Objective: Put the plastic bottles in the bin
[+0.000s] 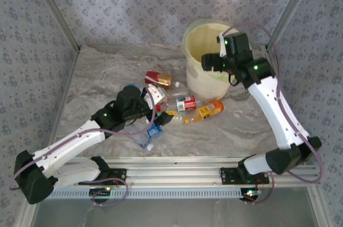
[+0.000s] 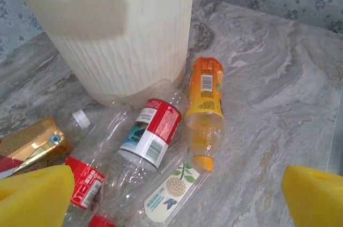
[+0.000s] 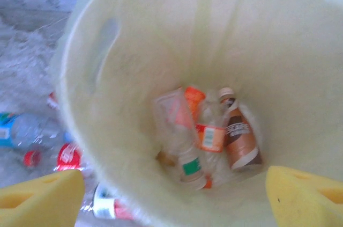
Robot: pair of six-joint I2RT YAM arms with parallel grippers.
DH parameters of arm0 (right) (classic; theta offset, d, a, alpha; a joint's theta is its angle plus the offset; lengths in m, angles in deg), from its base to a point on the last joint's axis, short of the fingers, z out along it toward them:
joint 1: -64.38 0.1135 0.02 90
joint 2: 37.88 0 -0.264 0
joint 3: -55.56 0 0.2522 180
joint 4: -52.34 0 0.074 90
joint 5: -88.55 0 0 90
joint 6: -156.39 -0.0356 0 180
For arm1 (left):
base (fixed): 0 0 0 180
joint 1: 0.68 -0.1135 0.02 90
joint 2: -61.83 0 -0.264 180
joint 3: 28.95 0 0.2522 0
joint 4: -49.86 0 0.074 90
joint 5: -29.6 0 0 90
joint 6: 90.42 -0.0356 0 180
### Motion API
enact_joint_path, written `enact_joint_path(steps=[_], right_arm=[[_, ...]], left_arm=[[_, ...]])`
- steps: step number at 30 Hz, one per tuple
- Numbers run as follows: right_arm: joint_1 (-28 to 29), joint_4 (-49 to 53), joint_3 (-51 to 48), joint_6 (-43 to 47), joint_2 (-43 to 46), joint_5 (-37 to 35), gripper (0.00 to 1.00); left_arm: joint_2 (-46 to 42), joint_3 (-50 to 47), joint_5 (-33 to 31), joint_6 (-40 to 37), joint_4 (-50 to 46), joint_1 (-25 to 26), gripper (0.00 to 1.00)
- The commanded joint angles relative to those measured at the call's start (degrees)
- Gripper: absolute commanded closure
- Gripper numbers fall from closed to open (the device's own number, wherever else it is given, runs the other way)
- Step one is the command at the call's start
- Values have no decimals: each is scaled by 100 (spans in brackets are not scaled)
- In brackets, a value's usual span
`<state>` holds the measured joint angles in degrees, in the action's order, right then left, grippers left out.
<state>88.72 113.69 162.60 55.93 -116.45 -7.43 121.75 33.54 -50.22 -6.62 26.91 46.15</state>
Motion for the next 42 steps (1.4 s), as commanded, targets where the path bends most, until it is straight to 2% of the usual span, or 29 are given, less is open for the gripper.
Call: enact_joint_path(steps=[1,5,12,14,17,20,23,28,33,37,42], right_arm=[[254,-355,-654,165,528,409,11],[489,-607,-1403,18,1084,989,9],[747,-1065,-2402,-265,1673,2113,2],[818,-1233,-2723,-338,1747,2318,2],[946,-1365,-2997,-434,1840,2472,2],[1087,-1498,-3193,-506,1879,2534,2],[1201,-1553,-3338,-586,1880,2656,2],[1393,-1790,-3577,-658,1880,2588,2],[1493,-2008,-3641,-762,1765,2520,2],[1545,-1908,-3460,-707,1561,2450,2],[1624,-1888,-3351,-703,1419,2400,2]], left_arm=[[8,447,-112,38,-397,-29,0],[125,844,-517,405,-1151,-33,0],[-246,866,-2120,1523,-2195,-98,0],[-309,904,-2430,1751,-2629,-192,0],[-238,1120,-2722,2475,-3633,-618,0],[-174,1151,-2723,3170,-4314,-1079,0],[-163,997,-2457,3482,-4563,-1607,0],[107,832,-1785,3293,-4544,-2651,0],[590,844,-1185,3065,-4399,-3444,0],[995,760,-1108,3039,-4300,-3825,0],[1357,499,-1094,3080,-3981,-4012,0]])
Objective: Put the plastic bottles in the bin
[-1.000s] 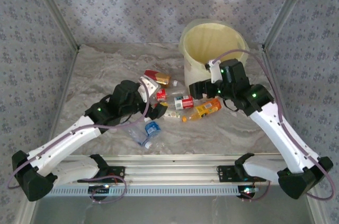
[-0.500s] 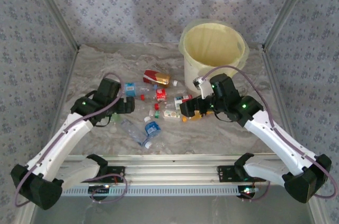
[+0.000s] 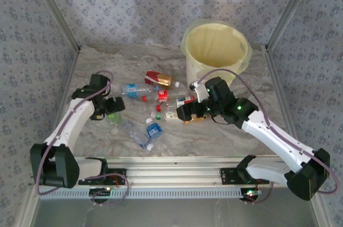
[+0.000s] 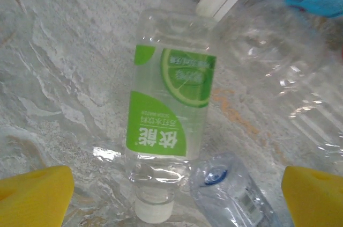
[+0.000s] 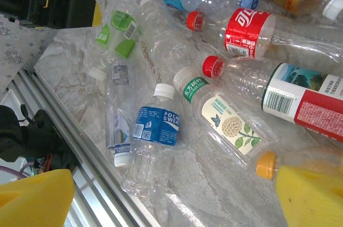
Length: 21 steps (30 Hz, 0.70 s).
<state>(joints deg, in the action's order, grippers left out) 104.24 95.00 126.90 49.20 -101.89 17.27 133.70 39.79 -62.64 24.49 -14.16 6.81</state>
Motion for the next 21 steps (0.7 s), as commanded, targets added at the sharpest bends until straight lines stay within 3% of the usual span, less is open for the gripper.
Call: enact_joint_path(steps=[1,10,21], right_arm=[[90,-42,211,-43,-50,-87,2],[241,-54,253,-105,-201,-160,2],[253,-43,262,-107,-265,-224,2]], left_arm=[[241,-143,158,-15,159,-102,0],[978,-19,120,233,382,-160,0],[1128,-197,135,259,516,-116,5]])
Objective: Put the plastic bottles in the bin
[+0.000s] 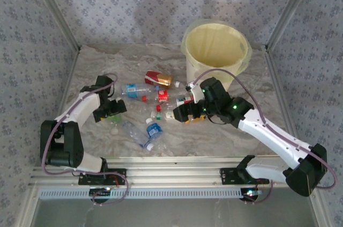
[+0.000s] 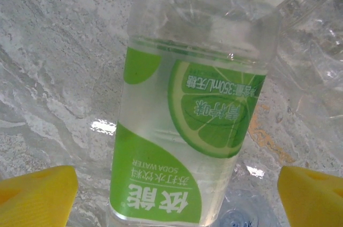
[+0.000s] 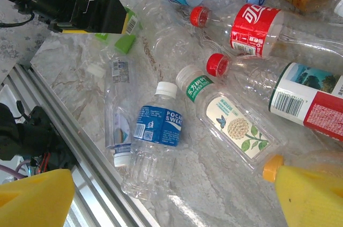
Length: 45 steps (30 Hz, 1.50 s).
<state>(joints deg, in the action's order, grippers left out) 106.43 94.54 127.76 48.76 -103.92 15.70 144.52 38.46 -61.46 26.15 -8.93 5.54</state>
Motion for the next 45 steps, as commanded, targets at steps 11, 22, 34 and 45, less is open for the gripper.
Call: enact_joint_path(steps=[11,22,34,45], right_arm=[[71,65,132,-67,3,-175,2],[76,116,72,-104,47,-250,3],[79,136,29,-121,100,-325,3],[50,8,195,-123,-102,-452,3]], left_arm=[[197,-363,-241,259,100,410,13],[205,-408,-199,271,151,512,25],[216,-395,-210,323,41,600,35],[-74,-335,-355,327,-143,600,39]])
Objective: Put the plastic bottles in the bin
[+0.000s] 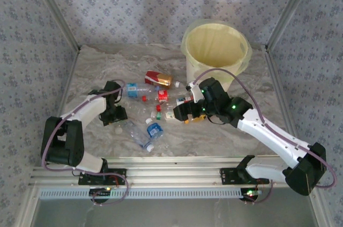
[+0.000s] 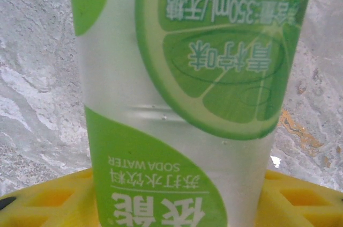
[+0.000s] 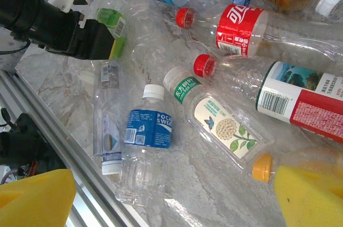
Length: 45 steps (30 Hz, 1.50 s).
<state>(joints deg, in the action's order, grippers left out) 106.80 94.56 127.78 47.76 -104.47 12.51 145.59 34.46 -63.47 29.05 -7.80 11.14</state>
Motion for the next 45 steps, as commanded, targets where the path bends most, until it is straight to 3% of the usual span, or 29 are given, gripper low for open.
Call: enact_joint_path(steps=[1,14,25,31,36,39,45], right_arm=[[12,-6,187,-41,-47,-140,3],[-135,-101,-20,-700,97,-427,5],[-286,-879,-104,-1474,111,395,5],[-408,-1572,-24,-2077,-27,888,6],[-418,-1937,102,-2335,-172,1099,6],[-415,-2108,186,-2382,-320,1331,6],[-379,-2195,321,-2406,-452,1382,6]], left_arm=[[-201,91,-172,28,-272,40,39],[-891,432,26,-217,-405,32,41],[-2254,729,1761,-804,-75,158,42],[-2839,630,3113,-642,915,653,45],[-2870,522,3397,-594,1485,1343,47],[-2754,436,3794,-423,1855,1549,47],[-2539,585,3834,-427,1977,1928,46]])
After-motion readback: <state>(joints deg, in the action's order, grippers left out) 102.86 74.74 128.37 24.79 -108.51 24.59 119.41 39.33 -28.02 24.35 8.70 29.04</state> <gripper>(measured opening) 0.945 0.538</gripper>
